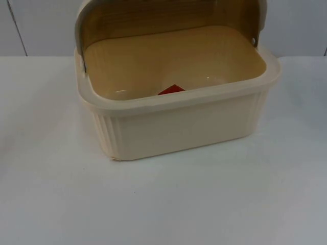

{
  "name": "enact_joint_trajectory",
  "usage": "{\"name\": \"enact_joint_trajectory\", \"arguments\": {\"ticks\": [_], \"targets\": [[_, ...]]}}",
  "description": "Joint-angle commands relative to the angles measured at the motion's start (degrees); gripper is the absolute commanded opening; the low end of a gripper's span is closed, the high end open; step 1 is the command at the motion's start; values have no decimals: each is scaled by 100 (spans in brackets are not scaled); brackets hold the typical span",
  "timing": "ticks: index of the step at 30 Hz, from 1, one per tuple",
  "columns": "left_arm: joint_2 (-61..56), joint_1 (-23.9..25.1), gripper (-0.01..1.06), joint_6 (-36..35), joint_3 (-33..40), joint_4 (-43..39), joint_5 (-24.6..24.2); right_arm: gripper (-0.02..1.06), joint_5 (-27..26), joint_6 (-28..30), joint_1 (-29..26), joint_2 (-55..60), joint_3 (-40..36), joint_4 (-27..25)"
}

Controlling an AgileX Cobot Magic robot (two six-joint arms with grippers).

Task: Open the box lid with the left hand, place the block into the box with the right hand, then close the box lid with the left hand.

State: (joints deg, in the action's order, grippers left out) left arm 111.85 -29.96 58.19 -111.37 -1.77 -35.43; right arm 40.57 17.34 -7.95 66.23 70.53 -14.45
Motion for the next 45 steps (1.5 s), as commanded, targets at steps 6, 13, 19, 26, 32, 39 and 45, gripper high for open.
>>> {"name": "enact_joint_trajectory", "arguments": {"ticks": [6,13,19,26,32,39,45], "targets": [[71,-21,19,-356,-27,98,-21,105,13,1,7,-50,31,44],[71,5,0,-1013,-27,132,-2,105,26,1,6,-50,31,44],[97,70,0,-1058,-27,177,67,105,26,1,6,-50,31,44],[297,274,0,177,-27,1165,-290,105,26,1,6,-50,31,44],[405,344,0,685,-27,1634,-516,105,26,1,6,-50,31,44],[414,412,0,1311,-27,2035,-619,105,26,1,6,-50,31,44],[414,643,0,1686,-16,2601,-877,105,13,1,6,-50,31,44]]}}
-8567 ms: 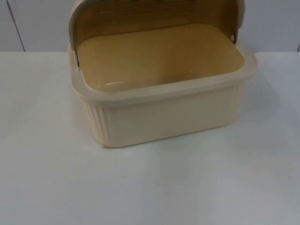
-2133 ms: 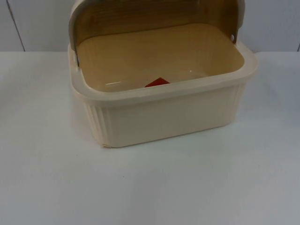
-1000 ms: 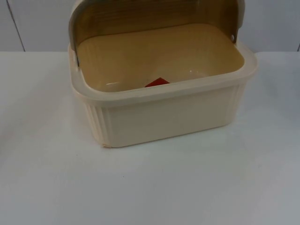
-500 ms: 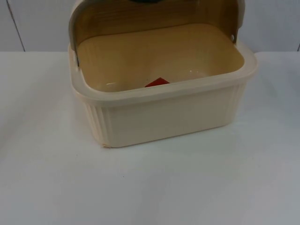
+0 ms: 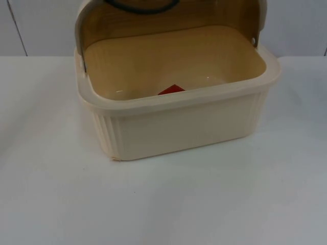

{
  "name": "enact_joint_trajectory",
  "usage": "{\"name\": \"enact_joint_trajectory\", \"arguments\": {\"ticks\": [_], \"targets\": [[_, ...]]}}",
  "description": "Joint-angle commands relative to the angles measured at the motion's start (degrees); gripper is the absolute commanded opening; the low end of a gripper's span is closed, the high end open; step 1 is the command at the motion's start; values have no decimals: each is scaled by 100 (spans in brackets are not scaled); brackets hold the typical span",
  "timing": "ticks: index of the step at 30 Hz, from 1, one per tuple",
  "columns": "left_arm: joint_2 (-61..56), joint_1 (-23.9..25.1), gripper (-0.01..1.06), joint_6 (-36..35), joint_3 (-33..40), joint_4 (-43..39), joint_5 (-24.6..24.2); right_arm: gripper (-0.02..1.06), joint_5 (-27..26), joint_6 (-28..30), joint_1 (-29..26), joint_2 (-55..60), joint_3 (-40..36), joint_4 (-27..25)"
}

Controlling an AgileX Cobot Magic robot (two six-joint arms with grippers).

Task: Open the box lid with the left hand, place the block into the box with the right hand, then close the box lid with the left hand.

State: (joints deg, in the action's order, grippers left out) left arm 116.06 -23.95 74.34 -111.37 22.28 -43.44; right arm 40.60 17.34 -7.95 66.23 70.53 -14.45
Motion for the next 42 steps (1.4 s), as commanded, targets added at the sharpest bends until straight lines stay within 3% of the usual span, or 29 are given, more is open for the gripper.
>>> {"name": "enact_joint_trajectory", "arguments": {"ticks": [1,9,19,28,35,42], "targets": [[-7,71,0,40,-16,213,-99,105,-6,1,6,-50,31,44],[-3,71,0,-1003,201,-111,51,105,-6,1,6,-50,31,44],[91,71,0,-1632,201,-525,33,105,62,1,6,-50,31,32],[103,71,0,-1701,201,-473,-81,105,73,1,6,-50,31,32],[103,27,0,-1756,201,-553,-439,105,73,1,6,-50,31,32],[103,-230,0,-2131,201,-1019,-454,105,94,1,6,-50,31,32]]}}
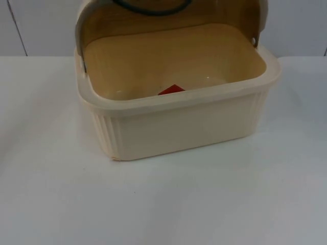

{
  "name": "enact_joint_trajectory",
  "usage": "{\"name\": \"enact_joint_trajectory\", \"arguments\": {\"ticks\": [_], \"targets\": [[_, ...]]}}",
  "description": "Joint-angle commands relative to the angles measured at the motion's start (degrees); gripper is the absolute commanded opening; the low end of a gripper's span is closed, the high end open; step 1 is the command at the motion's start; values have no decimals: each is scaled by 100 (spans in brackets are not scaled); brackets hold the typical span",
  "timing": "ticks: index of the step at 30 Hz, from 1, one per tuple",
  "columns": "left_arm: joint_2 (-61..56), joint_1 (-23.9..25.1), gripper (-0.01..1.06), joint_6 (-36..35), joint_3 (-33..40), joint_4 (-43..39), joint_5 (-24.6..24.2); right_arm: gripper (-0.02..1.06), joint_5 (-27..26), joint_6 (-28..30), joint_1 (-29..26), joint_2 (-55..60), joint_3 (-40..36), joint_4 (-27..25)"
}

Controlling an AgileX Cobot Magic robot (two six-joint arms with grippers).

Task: Open the box lid with the left hand, place the block into the box with the right hand, then close the box lid with the left hand.

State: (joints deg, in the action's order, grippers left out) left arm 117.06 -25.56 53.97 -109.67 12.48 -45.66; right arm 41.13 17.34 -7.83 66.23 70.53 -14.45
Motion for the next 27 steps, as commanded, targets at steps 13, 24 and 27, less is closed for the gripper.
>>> {"name": "enact_joint_trajectory", "arguments": {"ticks": [13,24,27], "targets": [[3,-505,0,-406,31,-587,-373,105,116,1,-6,-269,31,32],[-44,-649,0,-652,53,-398,-594,105,116,1,-6,-327,31,32],[-239,-649,0,-648,407,-202,-407,105,103,1,-6,-328,31,32]]}}
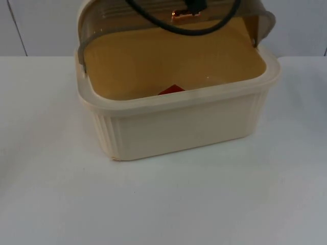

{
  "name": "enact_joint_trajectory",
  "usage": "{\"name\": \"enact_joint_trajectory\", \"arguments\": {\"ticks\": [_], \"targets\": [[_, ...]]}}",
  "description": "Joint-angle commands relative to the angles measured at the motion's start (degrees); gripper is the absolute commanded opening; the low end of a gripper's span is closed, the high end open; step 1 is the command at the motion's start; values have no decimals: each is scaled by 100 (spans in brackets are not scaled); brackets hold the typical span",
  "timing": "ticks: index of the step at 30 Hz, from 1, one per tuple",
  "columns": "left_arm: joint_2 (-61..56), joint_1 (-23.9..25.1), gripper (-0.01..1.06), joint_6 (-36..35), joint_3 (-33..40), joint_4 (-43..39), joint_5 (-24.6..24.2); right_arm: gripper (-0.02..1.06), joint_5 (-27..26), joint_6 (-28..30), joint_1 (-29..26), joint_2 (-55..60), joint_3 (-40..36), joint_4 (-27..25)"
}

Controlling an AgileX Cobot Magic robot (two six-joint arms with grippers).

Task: Open the box lid with the left hand, place the block into the box with the right hand, then close the box lid with the left hand.

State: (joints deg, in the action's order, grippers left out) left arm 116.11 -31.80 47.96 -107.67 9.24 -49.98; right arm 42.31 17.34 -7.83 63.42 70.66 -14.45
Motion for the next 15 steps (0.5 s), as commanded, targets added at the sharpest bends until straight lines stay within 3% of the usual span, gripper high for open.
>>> {"name": "enact_joint_trajectory", "arguments": {"ticks": [1,8,11,12,15], "targets": [[-188,-24,0,-46,425,111,110,105,-15,1,-6,-48,18,32],[-584,-41,0,-3,1647,452,775,105,-121,-15,-6,-48,18,23],[-1012,-157,0,69,2745,559,1669,105,-122,-15,-6,-48,18,5],[-1012,-157,0,69,2745,559,1669,105,-122,-15,-6,-48,18,5],[-1328,-338,0,218,3638,559,2565,105,-122,-15,-6,-48,18,-27]]}}
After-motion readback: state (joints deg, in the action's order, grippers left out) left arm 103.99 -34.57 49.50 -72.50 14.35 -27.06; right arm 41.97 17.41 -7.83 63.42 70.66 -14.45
